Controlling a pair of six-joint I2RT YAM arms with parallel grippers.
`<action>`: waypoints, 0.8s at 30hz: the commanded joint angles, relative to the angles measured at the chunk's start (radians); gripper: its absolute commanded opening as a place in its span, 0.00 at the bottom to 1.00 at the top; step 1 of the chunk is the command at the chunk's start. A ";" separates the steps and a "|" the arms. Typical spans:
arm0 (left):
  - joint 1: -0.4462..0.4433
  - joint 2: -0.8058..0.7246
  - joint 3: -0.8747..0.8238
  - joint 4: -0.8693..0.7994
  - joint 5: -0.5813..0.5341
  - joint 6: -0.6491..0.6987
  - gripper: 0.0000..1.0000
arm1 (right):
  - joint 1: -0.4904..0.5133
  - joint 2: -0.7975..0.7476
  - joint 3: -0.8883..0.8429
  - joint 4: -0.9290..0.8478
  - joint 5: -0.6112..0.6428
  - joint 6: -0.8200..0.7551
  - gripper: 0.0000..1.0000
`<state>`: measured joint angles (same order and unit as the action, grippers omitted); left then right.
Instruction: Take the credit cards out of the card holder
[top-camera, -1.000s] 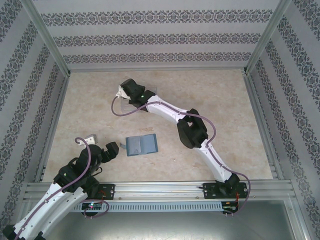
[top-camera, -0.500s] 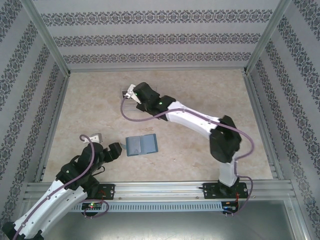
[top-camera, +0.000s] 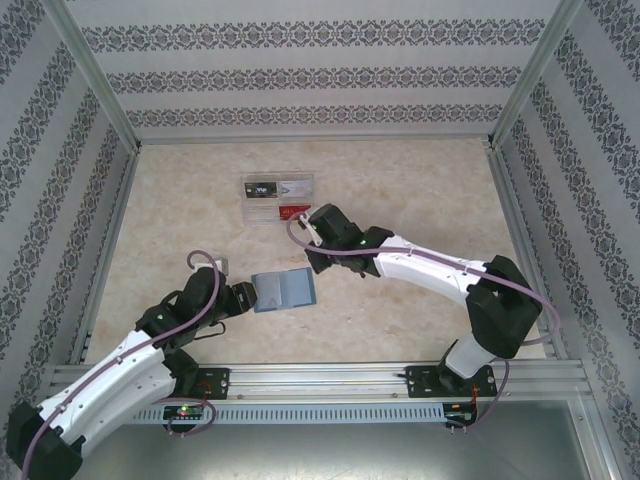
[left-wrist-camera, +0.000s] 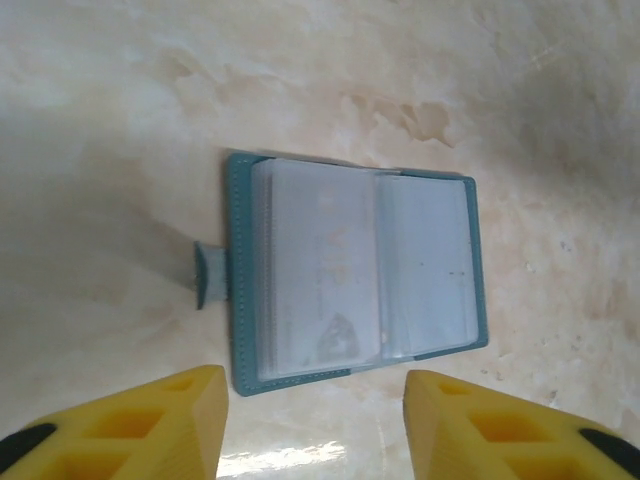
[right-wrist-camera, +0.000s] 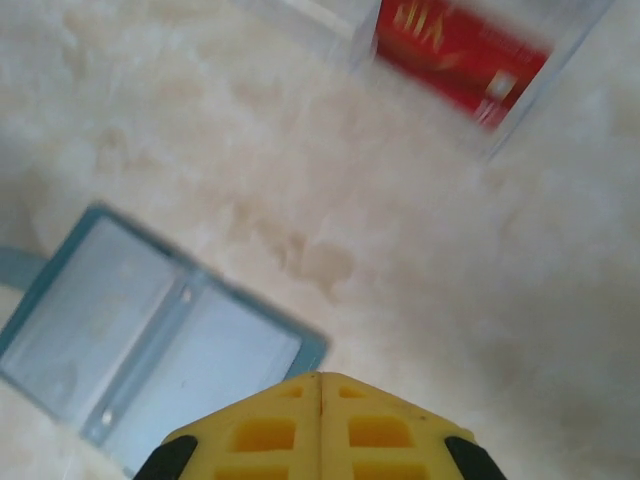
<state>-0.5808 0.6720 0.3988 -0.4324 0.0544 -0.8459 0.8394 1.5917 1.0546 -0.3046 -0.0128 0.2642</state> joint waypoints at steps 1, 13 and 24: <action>-0.006 0.039 0.025 0.094 0.031 -0.015 0.46 | -0.011 0.020 -0.064 0.085 -0.135 0.127 0.00; -0.039 0.233 0.057 0.193 0.036 -0.011 0.44 | -0.016 0.135 -0.123 0.184 -0.191 0.176 0.00; -0.042 0.371 0.055 0.245 0.032 0.001 0.44 | -0.017 0.154 -0.147 0.196 -0.195 0.191 0.00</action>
<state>-0.6144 1.0264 0.4347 -0.2344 0.0940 -0.8532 0.8330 1.7290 0.9207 -0.1261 -0.1925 0.4328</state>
